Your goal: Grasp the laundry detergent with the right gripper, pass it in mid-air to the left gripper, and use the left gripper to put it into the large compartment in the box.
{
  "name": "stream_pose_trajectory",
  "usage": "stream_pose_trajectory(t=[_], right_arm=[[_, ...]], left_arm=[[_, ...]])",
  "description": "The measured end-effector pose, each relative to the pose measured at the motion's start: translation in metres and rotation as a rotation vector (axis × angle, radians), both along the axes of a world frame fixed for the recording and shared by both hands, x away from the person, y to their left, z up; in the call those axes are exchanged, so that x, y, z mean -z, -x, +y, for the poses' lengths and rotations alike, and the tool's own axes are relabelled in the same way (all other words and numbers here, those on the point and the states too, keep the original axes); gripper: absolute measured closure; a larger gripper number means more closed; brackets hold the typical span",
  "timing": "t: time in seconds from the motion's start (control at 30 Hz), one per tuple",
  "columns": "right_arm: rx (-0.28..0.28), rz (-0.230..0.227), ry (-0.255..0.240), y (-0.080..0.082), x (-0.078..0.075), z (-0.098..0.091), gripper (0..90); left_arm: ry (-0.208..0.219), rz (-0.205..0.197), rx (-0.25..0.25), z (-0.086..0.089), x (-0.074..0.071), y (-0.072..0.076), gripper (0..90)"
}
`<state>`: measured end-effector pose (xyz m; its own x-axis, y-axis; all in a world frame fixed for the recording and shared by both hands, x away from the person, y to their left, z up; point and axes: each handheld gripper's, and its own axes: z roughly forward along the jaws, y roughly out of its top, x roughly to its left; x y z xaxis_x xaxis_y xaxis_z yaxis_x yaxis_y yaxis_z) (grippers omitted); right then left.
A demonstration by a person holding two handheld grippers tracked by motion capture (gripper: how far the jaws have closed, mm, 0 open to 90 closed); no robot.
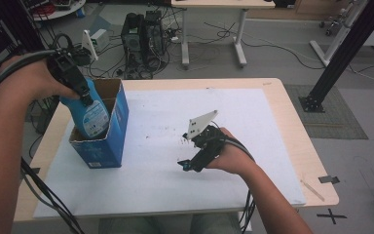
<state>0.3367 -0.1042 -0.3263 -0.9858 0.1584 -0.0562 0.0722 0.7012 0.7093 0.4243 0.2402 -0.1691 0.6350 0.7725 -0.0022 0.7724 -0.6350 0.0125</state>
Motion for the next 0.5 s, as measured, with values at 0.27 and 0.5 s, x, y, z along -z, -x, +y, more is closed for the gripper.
stream_pose_trajectory(t=[0.27, 0.5], right_arm=[[0.002, 0.003, 0.008, 0.002, -0.001, -0.001, 12.6], [0.005, 0.007, 0.01, 0.002, -0.001, -0.001, 12.6]], left_arm=[[-0.016, 0.021, 0.04, 0.0, 0.024, -0.005, 38.4], [-0.024, 0.029, 0.075, 0.0, 0.047, -0.011, 38.4]])
